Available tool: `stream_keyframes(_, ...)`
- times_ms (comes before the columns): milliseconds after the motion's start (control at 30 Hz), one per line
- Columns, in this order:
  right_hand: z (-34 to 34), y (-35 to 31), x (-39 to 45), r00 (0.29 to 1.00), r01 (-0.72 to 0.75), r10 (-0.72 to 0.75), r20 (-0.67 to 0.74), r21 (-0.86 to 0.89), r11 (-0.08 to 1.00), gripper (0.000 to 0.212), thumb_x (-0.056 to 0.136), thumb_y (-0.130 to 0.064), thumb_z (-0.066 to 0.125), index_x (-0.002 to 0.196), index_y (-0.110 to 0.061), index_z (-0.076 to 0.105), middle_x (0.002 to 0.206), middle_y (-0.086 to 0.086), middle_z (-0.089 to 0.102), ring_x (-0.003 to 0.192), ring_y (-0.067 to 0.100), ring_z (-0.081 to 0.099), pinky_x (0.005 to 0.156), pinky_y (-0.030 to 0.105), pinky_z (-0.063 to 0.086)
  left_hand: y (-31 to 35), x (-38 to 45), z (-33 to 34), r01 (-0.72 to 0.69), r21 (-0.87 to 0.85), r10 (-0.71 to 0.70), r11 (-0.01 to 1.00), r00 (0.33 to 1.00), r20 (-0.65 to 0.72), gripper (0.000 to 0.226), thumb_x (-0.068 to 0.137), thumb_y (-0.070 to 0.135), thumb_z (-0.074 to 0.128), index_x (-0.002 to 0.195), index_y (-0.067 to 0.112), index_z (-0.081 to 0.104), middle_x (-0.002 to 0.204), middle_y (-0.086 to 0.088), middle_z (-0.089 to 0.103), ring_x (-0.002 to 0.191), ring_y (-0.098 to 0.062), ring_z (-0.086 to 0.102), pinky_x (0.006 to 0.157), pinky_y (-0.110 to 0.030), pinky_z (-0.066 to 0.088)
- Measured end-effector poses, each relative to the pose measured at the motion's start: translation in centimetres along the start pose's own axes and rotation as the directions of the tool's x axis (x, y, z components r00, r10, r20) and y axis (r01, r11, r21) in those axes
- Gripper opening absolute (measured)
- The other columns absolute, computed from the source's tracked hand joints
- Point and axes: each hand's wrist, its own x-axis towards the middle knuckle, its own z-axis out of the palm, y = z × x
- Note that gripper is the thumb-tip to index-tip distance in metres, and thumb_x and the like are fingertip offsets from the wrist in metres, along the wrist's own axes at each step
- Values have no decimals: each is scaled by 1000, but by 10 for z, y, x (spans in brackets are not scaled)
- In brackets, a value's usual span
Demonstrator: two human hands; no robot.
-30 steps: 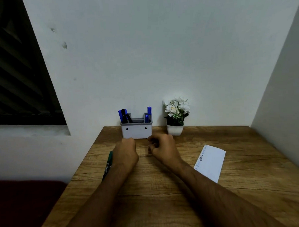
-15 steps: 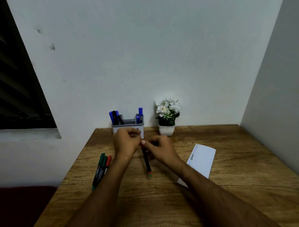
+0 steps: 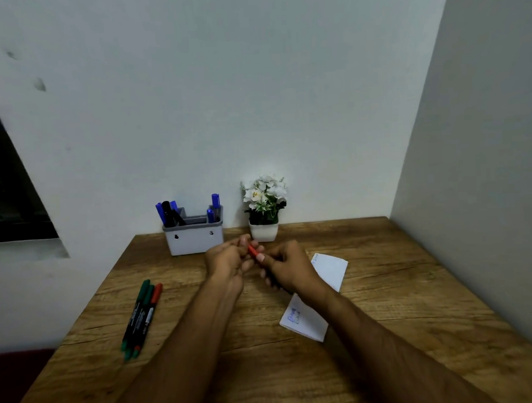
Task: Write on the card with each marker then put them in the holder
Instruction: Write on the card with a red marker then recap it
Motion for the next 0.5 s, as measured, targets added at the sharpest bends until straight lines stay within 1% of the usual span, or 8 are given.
stream_keyframes(100, -15, -3, -5, 996, -85, 84, 15, 30, 996, 37, 105, -19, 59, 74, -4, 70, 60, 9, 63, 44, 13, 52, 42, 23, 42, -11, 4, 9, 7, -35, -6, 999, 1000, 27, 16, 97, -5, 50, 101, -2, 65, 84, -14, 70, 66, -20, 72, 60, -32, 61)
stream_keyframes(200, -37, 2, -14, 971, -229, 222, 88, 88, 969, 29, 105, -15, 60, 82, 0, 71, 60, 5, 62, 43, 9, 52, 40, 22, 40, 0, 17, 3, -69, -145, 51, 987, 991, -125, 10, 95, -2, 55, 98, -1, 64, 92, -16, 69, 74, -22, 70, 67, -38, 63)
stream_keyframes(233, -43, 6, -19, 965, -255, 246, 94, 99, 962, 28, 104, -14, 60, 85, 1, 72, 60, 6, 62, 43, 9, 52, 40, 22, 40, 4, 22, -2, -108, -65, 96, 992, 980, -174, 7, 94, 1, 59, 96, 2, 66, 92, -15, 70, 77, -22, 71, 69, -38, 62)
stream_keyframes(267, -48, 11, -22, 964, -263, 255, 78, 114, 958, 27, 104, -13, 60, 85, 2, 72, 61, 7, 63, 43, 10, 53, 41, 22, 41, 4, 27, -6, -153, 120, 173, 981, 968, -181, 4, 91, 5, 65, 93, 6, 68, 91, -13, 72, 78, -22, 72, 72, -40, 62)
stream_keyframes(300, -52, 17, -24, 967, -254, 250, 44, 132, 958, 28, 104, -13, 61, 84, 4, 72, 62, 8, 64, 44, 10, 54, 41, 22, 43, 0, 29, -8, -218, 391, 291, 894, 946, -139, 6, 86, 11, 72, 91, 12, 70, 88, -8, 73, 77, -20, 73, 73, -42, 62)
stream_keyframes(367, -56, 26, -26, 972, -223, 232, -31, 189, 956, 29, 103, -13, 63, 87, 9, 72, 63, 10, 67, 45, 12, 58, 43, 24, 47, -17, 29, -5, -362, 798, 467, 482, 877, 116, 18, 76, 29, 82, 90, 24, 72, 82, 6, 73, 74, -11, 71, 70, -37, 62)
stream_keyframes(433, -56, 31, -28, 968, -205, 235, -82, 273, 940, 28, 101, -14, 66, 92, 12, 73, 66, 13, 70, 48, 15, 61, 45, 25, 50, -34, 26, 1, -442, 886, 495, 139, 806, 325, 26, 71, 41, 84, 89, 28, 72, 81, 14, 70, 74, -4, 66, 67, -31, 59)
stream_keyframes(500, -57, 34, -30, 964, -196, 246, -104, 350, 916, 25, 99, -12, 68, 93, 11, 73, 70, 16, 71, 52, 18, 64, 47, 27, 52, -45, 25, 6, -436, 897, 492, -65, 768, 409, 29, 71, 47, 83, 90, 28, 73, 83, 13, 71, 75, -5, 64, 66, -30, 58)
